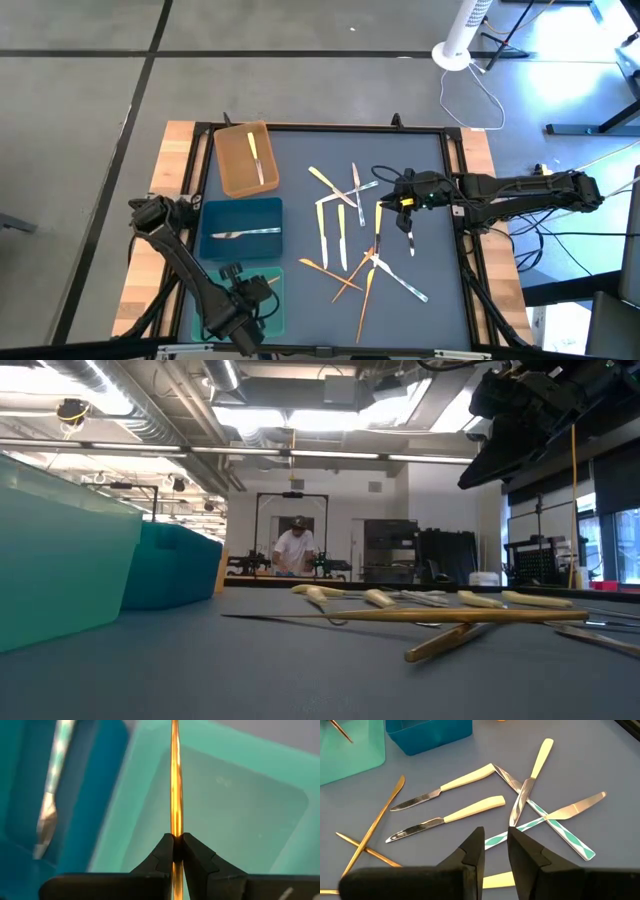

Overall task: Sort silverware by color (type)
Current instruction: Put the gold knife into the green bin

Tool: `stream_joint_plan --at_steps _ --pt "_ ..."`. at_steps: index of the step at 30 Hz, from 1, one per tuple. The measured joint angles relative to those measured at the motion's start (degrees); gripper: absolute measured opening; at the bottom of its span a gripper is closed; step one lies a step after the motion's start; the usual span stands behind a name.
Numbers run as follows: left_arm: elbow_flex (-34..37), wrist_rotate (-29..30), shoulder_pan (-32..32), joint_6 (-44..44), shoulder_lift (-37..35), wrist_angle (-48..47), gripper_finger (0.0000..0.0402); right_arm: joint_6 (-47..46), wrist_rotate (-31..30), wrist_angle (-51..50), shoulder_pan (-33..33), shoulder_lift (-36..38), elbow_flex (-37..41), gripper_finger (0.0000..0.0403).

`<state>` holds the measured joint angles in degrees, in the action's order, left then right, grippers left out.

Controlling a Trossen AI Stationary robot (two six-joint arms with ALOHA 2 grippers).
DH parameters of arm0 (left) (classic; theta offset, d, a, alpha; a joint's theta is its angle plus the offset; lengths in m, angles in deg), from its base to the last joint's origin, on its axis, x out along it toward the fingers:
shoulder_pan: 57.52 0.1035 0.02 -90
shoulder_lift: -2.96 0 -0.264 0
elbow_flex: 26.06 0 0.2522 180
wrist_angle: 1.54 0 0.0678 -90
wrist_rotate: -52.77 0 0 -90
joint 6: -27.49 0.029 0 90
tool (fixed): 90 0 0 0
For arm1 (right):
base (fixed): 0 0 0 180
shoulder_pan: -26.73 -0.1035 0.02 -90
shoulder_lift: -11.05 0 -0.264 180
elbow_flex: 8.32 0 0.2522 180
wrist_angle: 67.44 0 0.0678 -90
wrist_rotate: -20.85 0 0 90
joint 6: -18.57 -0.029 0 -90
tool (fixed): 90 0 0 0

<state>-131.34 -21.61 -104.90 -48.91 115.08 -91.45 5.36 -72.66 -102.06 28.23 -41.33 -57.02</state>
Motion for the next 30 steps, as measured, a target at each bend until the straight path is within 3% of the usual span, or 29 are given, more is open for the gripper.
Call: stream_joint_plan --at_steps 6,17,30 --pt "6.13 -3.59 -0.17 0.02 0.0 6.68 0.0017 0.0 0.0 0.0 0.0 0.0 0.0 0.0072" --pt "13.49 -4.88 -0.17 0.44 0.0 15.75 0.0024 0.0 0.01 0.07 0.0 0.0 0.0 0.0072" --pt "15.18 -7.87 -0.17 0.35 0.0 16.29 0.0053 -0.02 0.02 0.13 0.0 0.0 0.0 0.0072"
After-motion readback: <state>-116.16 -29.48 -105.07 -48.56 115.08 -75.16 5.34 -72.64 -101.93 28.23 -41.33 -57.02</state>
